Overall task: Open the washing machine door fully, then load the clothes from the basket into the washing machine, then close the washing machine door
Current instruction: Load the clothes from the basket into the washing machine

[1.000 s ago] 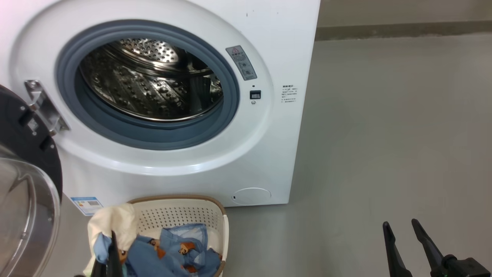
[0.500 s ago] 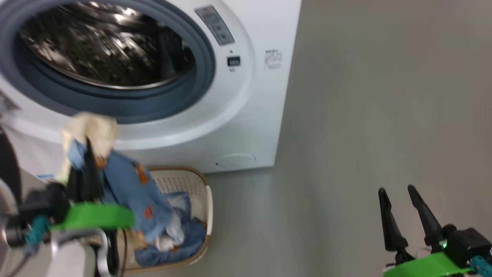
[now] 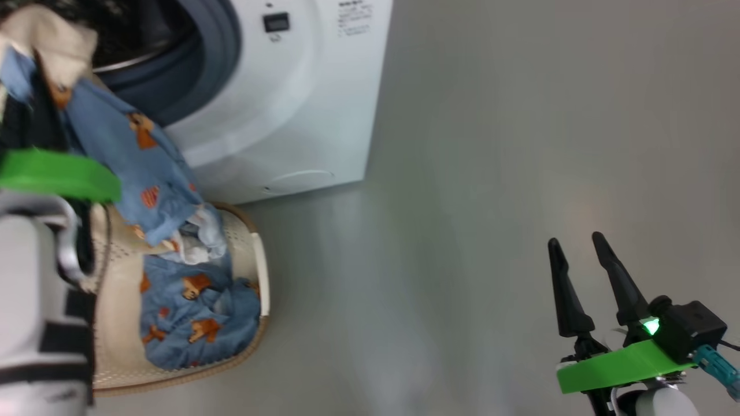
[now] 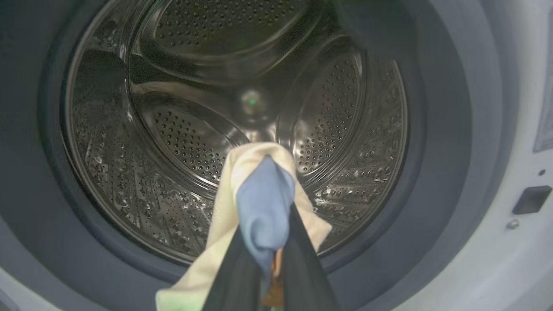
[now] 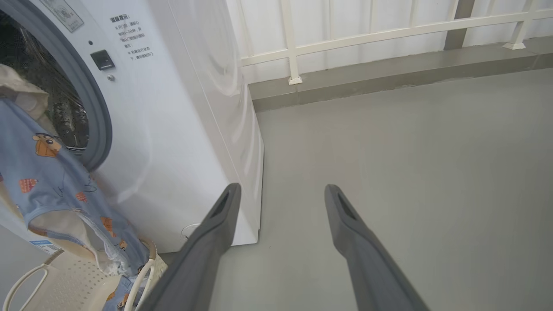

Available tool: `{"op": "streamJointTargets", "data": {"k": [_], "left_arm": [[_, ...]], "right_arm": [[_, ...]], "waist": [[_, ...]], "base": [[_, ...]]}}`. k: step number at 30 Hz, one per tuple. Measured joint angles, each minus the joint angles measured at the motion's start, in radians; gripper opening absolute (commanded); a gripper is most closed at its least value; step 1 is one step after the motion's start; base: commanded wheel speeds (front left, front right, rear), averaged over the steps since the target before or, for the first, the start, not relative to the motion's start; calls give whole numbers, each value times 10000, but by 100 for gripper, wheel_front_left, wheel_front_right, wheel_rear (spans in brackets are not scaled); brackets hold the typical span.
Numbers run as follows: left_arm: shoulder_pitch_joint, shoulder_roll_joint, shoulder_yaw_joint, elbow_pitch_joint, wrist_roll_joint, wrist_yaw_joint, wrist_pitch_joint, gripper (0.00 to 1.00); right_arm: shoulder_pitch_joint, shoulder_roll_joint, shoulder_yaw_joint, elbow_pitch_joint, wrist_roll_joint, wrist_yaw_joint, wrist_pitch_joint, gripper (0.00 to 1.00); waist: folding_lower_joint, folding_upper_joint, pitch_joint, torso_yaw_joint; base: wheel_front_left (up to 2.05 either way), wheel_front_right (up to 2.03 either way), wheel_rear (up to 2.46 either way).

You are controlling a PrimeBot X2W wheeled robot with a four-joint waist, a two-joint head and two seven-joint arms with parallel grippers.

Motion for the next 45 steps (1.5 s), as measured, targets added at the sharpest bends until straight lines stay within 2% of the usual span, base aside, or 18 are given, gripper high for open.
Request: {"op": "streamJointTargets", "data": {"k": [10,18,21,25,35,45], "left_arm": [[-2658,865,295,2698,355,63,-2,0],[-4083,1461,527,3833,391,63,0,0],[-4639,1722,639,4017,445,107,0,0],[-5218,1801,869,3889,431,107,0,0],[-6312,2071,1089,2464,660,176,-10,0],[-6352,2100,594,4646,1195,198,-10,0]], "right_arm": [[-290,2,470,111,105,0,0,100],[-287,4,539,100,105,0,0,100],[-287,6,539,77,105,0,0,100],[-288,10,533,10,105,0,0,100],[-302,15,619,-98,109,0,0,100],[-272,19,748,-31,357,0,0,100]], "waist": [[0,0,1026,-842],[0,0,1552,-1325],[0,0,1795,-1459],[0,0,2152,-1585],[0,0,2898,-1794],[0,0,2859,-1895]], "base": [[0,0,0],[0,0,0],[0,0,0],[0,0,0],[0,0,0],[0,0,0]]}}
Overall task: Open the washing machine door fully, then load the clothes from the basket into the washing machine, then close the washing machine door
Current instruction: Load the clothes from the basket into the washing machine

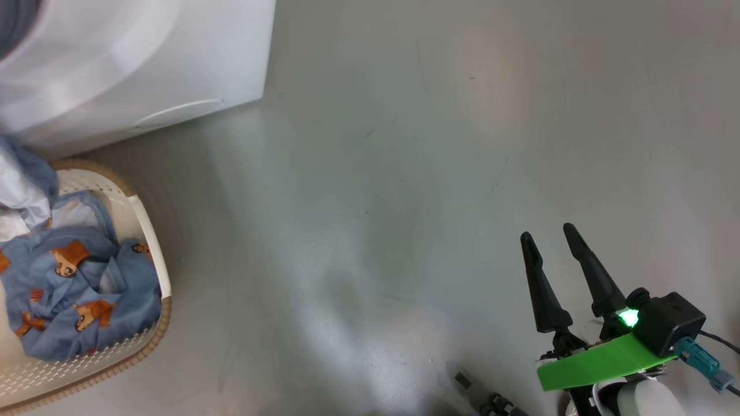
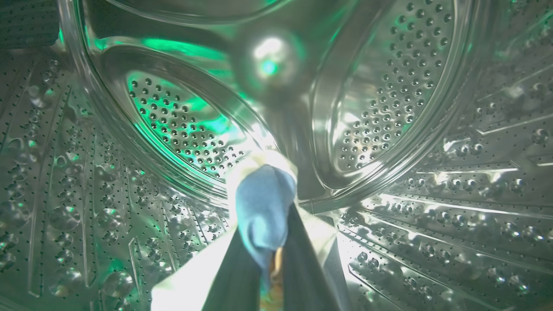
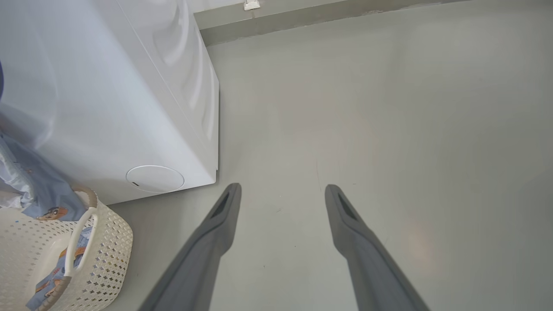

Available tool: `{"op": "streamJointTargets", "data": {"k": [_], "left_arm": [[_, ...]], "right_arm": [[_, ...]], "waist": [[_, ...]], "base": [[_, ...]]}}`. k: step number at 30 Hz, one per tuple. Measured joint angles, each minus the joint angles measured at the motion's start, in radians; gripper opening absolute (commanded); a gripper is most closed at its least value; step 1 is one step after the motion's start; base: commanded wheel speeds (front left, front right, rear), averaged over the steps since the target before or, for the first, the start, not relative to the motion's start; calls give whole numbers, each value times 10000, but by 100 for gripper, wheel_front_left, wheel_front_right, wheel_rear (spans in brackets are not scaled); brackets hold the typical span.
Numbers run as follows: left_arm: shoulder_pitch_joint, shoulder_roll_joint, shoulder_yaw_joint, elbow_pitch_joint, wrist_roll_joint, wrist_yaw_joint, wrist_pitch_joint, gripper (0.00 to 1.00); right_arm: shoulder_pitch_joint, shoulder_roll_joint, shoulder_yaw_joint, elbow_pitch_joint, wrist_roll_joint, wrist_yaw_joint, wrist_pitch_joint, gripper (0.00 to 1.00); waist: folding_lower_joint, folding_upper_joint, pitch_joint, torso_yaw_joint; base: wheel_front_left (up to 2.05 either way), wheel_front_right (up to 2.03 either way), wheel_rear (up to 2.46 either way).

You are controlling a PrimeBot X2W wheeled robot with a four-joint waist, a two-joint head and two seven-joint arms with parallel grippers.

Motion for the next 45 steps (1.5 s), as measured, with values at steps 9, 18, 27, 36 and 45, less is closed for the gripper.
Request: {"op": "streamJointTargets", "data": {"k": [9,18,27,36,45], "left_arm": [[-156,-33,-224,1409,209,462,0,100],[-212,-579,-151,2336,-82,800,0,100],[387,-1348,-224,2111,-280,892,0,100],[1640,-2088,-378,897,-554,506,0,100],[4031,-2851,-387,-1576,-976,142,0,100]], "right_arm": [[38,0,-13,130,6,0,0,100],[52,-2,-77,245,94,0,0,100],[-61,-8,-288,303,88,0,0,100],[-473,-31,-667,303,-117,0,0,100],[-472,-180,-1141,173,-299,0,0,100]], "waist": [[0,0,-362,99],[0,0,-946,398],[0,0,-1306,1023],[-1,0,-1654,1864],[0,0,-1916,2908]], "base": [[0,0,0],[0,0,0],[0,0,0],[0,0,0],[0,0,0]]}}
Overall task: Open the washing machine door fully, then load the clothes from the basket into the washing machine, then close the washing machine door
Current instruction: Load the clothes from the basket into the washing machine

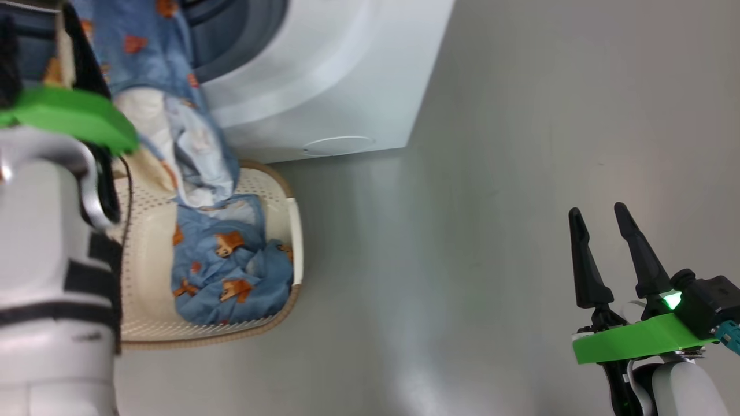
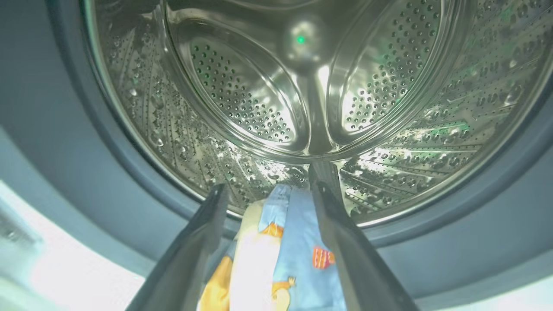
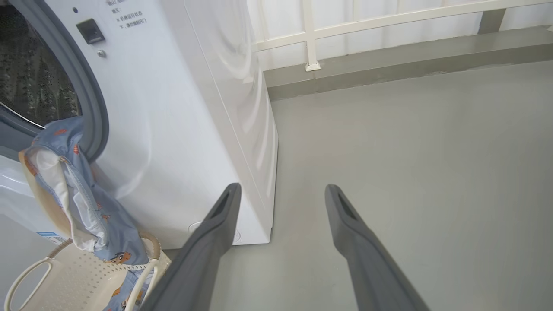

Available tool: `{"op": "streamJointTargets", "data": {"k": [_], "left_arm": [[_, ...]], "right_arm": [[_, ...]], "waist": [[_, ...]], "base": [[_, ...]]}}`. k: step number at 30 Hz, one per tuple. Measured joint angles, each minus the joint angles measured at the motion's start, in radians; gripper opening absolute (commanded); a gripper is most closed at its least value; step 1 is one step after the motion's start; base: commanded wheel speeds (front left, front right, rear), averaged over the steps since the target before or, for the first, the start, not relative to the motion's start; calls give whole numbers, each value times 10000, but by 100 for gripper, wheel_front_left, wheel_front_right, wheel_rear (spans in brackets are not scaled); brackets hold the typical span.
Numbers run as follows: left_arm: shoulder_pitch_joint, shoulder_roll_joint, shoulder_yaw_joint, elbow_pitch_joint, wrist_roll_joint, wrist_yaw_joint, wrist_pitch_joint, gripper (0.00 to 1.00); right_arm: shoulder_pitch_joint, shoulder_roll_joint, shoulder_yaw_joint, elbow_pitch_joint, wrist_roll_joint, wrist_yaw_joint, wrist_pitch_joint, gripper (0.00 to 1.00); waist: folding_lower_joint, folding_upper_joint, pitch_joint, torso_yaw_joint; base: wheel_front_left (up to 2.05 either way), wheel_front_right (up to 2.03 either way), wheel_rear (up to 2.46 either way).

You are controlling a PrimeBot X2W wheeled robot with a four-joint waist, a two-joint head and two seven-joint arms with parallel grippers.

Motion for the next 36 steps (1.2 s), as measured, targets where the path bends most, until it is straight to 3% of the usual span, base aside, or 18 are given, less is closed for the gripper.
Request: {"op": "streamJointTargets", "data": {"k": [9,18,36], "left_arm": [[2718,-198,-407,-2336,40,31,35,100],[5213,-437,-617,-4566,-86,472,293,100],[8551,-531,-1279,-6702,-550,989,489,100]], "right_arm": [[2,-50,-33,-23,0,0,0,100],[66,-94,-48,-36,-63,0,0,100],[356,-119,10,-10,-165,0,0,100]], "waist": [[0,0,-244,456],[0,0,-394,445],[0,0,-613,375]], "base": [[0,0,0],[0,0,0],[0,0,0]]}}
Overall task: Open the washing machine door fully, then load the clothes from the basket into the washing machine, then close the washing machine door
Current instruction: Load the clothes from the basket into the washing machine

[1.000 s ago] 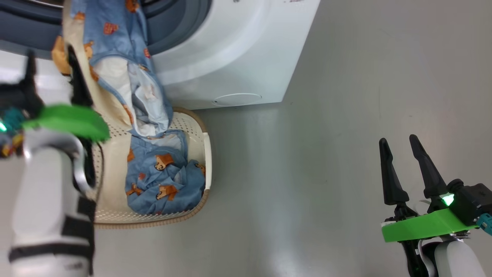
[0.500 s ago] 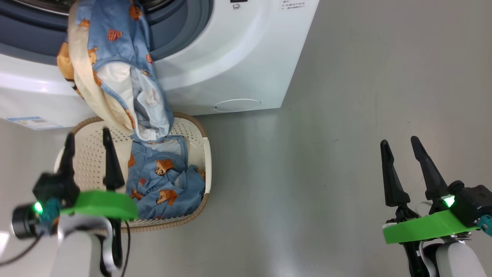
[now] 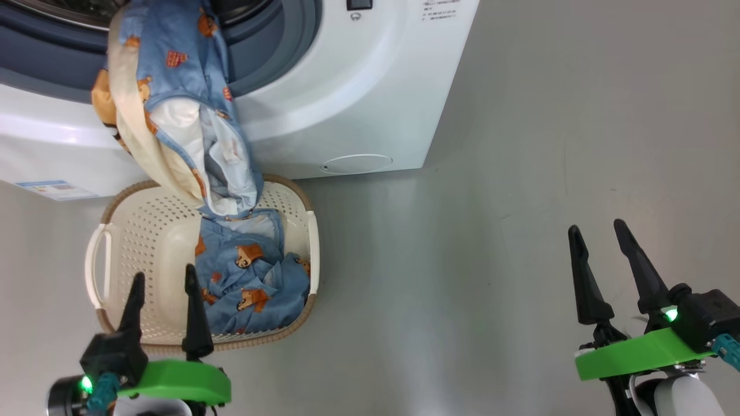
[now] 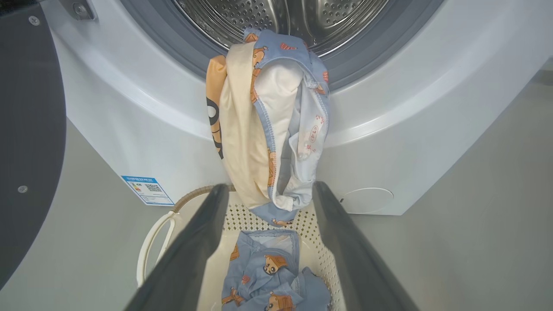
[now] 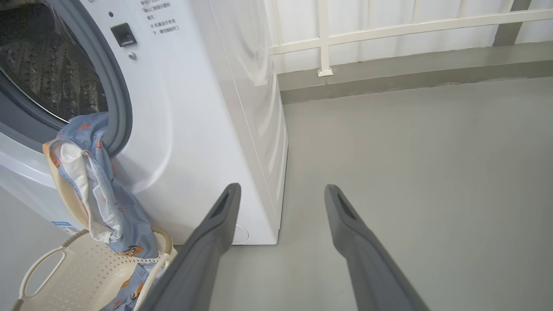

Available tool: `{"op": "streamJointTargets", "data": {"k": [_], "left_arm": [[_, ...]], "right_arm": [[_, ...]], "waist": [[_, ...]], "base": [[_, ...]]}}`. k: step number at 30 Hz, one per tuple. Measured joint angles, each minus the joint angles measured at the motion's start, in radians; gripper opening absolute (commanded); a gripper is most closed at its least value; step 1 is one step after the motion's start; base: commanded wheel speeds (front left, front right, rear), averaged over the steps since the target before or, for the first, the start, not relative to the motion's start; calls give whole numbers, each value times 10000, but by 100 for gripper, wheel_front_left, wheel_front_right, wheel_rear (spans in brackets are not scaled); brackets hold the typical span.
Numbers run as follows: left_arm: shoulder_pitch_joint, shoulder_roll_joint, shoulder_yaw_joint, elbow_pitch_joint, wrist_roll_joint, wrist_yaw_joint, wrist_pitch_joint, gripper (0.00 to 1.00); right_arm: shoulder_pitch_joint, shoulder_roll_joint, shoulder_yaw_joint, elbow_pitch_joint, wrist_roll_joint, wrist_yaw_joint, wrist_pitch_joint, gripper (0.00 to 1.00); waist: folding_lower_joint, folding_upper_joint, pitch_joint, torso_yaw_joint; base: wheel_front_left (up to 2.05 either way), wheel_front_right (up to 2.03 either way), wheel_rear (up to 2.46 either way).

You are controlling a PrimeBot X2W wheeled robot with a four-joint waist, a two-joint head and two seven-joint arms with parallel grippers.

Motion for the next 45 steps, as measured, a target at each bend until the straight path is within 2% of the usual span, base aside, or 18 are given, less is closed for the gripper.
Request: {"op": "streamJointTargets", "data": {"k": [12,25,28,32,39,45], "left_arm": [[737,-12,-405,-932,-136,523,-107,100],[819,8,-382,-909,-433,608,-21,100],[798,17,-337,-604,-700,491,-23,100],[562,12,-339,-31,-1225,86,-40,100],[-727,0,-236,1476,-1685,-545,-230,100],[-1884,-4,-130,2744,-1820,-901,-341,100]], "right_arm": [[177,-244,-2,414,-207,0,0,100],[354,-249,117,878,-263,0,0,100],[358,-251,209,909,-263,0,0,100],[363,-297,305,918,-263,0,0,100],[363,-376,460,903,-259,0,0,100],[360,-487,443,786,-259,0,0,100]], "waist": [[0,0,-227,155],[0,0,-411,14],[1,0,-456,-55],[0,0,-459,-170],[0,0,-263,-385],[0,0,128,-546]], "base": [[0,0,0],[0,0,0],[0,0,0],[0,0,0],[0,0,0],[0,0,0]]}}
